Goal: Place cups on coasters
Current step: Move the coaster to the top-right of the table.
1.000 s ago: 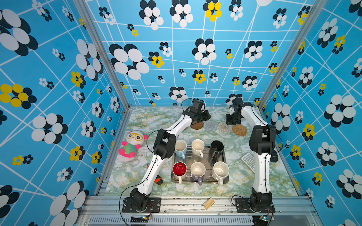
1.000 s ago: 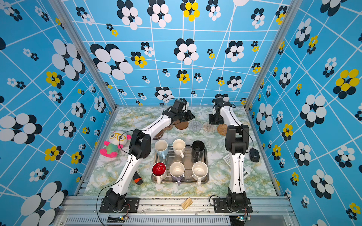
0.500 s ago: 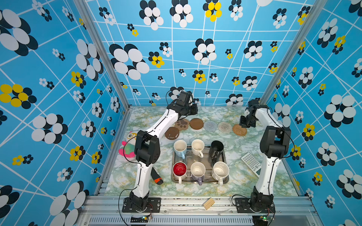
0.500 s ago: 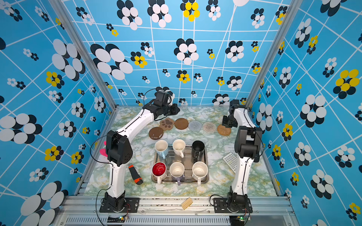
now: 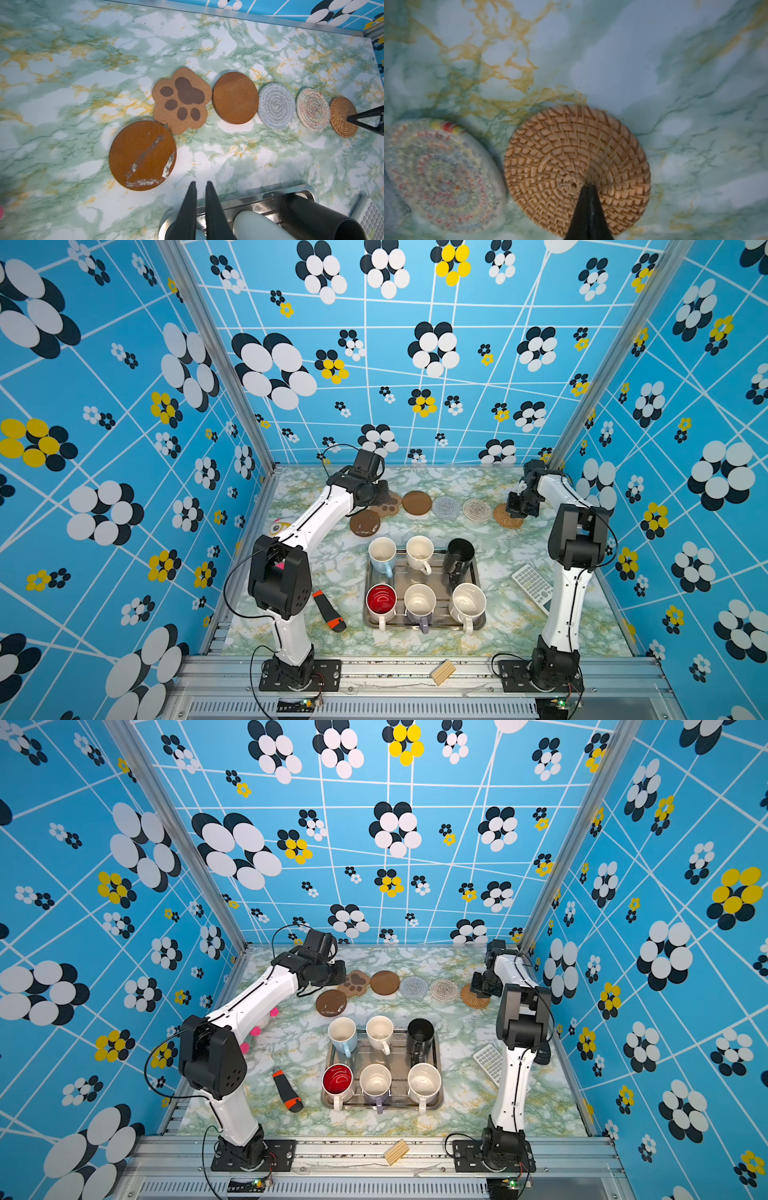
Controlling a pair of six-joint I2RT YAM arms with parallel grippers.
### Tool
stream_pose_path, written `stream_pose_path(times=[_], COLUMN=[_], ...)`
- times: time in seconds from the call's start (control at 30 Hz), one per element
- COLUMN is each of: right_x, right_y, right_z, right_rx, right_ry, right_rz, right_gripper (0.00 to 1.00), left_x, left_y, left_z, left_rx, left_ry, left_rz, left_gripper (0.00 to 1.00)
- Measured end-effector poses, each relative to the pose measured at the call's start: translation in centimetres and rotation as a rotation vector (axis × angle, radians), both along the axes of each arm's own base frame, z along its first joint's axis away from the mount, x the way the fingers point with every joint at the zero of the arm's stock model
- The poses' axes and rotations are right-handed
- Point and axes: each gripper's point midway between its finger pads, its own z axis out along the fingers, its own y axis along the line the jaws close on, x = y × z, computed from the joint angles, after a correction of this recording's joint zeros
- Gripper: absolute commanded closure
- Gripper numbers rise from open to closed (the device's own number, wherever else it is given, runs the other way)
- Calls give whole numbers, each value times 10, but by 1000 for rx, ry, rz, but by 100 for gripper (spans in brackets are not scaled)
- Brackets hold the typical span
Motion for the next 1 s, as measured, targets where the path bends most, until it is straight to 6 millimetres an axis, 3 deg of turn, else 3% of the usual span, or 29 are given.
stream_pose_path(times=[0.67, 0.87, 1.0], right_x=[17, 19, 23], right_y=[4, 5, 7], right_z=[0, 10, 46], right_rx=[39, 47, 56], right_ry=[-30, -48, -121], right_rz=[-22, -37, -44], right_gripper=[99, 79, 62], left_x=[-28, -30, -25], left_y=[31, 34, 34], left_z=[-34, -49, -70], left_rx=[76, 110, 148], left_ry=[100, 148, 194], left_rz=[51, 57, 49], left_gripper=[87, 70, 41])
